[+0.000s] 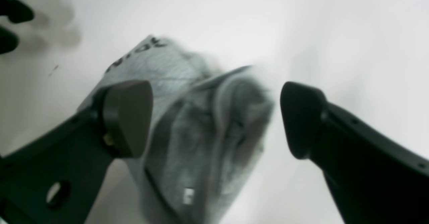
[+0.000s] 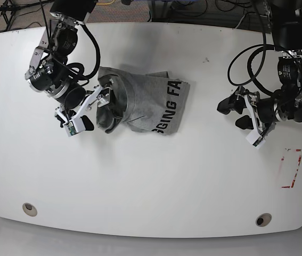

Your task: Fold the T-shirt properly

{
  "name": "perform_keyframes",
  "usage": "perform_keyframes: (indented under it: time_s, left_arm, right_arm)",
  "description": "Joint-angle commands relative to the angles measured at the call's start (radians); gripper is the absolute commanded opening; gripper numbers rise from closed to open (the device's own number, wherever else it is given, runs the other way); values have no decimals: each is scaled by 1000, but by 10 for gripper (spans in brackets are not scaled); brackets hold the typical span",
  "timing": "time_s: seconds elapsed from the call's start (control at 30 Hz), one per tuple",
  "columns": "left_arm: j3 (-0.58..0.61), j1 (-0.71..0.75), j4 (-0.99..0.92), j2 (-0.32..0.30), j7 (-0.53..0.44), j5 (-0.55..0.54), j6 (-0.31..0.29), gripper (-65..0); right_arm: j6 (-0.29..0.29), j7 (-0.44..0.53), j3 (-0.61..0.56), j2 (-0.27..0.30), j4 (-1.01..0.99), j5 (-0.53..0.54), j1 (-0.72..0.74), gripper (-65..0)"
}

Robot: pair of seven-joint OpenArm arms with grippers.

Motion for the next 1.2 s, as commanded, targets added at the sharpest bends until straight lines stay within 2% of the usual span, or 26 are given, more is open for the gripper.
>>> perform_keyframes:
  time_s: [0.0, 0.17, 0.47, 0.63, 0.7, 0.77, 0.8, 0.97, 1.07, 1.17]
  left_arm:
    - [-22, -3, 19, -24, -16, -21, -2, -151]
    - [-47, 23, 19, -27, -16, -21, -2, -151]
    - [-47, 37, 19, -27, -16, -21, -2, -151]
    - [-47, 37, 19, -23, -16, -21, -2, -151]
    - [-45, 37, 19, -23, -16, -21, -2, -151]
    - [-42, 37, 19, -21, -16, -21, -2, -151]
    - [-39, 37, 19, -21, -16, -21, -2, -151]
    - [-11, 37, 19, -21, -18, -21, -2, -151]
    - [-10, 37, 19, -21, -18, -21, -2, -151]
    - [-10, 37, 19, -21, -18, -21, -2, -151]
  right_arm:
    - [1, 24, -51, 7, 17, 34, -1, -81]
    - [1, 24, -100, 7, 32, 32, -35, -81]
    - [1, 29, -107, 11, 41, 24, -29, -82]
    - [1, 36, -112, 8, 38, -62, 17, -92]
    - [1, 36, -112, 7, 38, -81, 32, -132]
    - [1, 36, -126, 7, 38, -69, 55, -212]
    - [1, 36, -130, 7, 38, -66, 57, -228]
    - [1, 38, -198, 8, -16, -71, 74, -434]
    - [1, 41, -212, 8, -100, -71, 105, -522]
    - [1, 70, -219, 11, -189, -71, 118, -566]
